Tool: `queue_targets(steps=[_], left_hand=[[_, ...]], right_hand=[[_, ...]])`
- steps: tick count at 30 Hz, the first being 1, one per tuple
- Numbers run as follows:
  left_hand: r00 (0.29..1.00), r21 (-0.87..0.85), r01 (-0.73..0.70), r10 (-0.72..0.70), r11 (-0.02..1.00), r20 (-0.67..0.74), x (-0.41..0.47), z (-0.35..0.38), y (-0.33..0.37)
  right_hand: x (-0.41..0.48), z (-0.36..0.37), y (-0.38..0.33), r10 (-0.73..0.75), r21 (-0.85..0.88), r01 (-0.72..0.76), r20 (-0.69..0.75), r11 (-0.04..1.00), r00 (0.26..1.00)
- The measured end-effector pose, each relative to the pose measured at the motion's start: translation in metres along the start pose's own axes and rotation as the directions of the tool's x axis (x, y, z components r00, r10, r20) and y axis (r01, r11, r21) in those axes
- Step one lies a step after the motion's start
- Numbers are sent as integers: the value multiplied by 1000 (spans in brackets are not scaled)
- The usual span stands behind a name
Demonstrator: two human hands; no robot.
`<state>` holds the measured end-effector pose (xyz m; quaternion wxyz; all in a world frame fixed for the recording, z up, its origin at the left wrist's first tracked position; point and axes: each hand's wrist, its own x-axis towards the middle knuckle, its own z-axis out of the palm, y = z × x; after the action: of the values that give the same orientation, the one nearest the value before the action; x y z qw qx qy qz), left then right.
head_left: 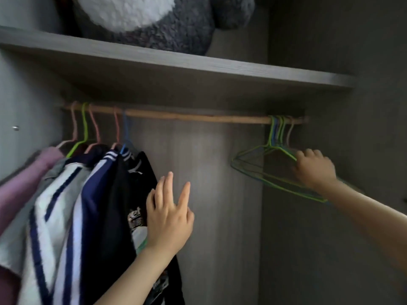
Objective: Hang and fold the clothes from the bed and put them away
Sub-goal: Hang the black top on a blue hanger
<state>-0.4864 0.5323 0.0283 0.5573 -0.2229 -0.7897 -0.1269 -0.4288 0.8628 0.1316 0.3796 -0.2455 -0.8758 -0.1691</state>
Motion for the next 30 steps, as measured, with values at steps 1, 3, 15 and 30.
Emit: queue_targets(steps=[1, 3, 15, 30], left_hand=[[997, -14, 17, -16, 1000, 70, 0, 8, 7], [980, -32, 32, -25, 999, 198, -2, 26, 27], [908, -69, 142, -102, 987, 406, -27, 75, 73], [850, -17, 339, -298, 941, 435, -54, 64, 88]], right_hand=[[-4, 1, 13, 19, 0, -19, 36, 1000, 999], [-11, 1, 36, 18, -80, -7, 133, 997, 991], [-25, 26, 60, -4, 172, -12, 97, 985, 995], [-29, 35, 39, -70, 277, 130, -215, 952, 974]])
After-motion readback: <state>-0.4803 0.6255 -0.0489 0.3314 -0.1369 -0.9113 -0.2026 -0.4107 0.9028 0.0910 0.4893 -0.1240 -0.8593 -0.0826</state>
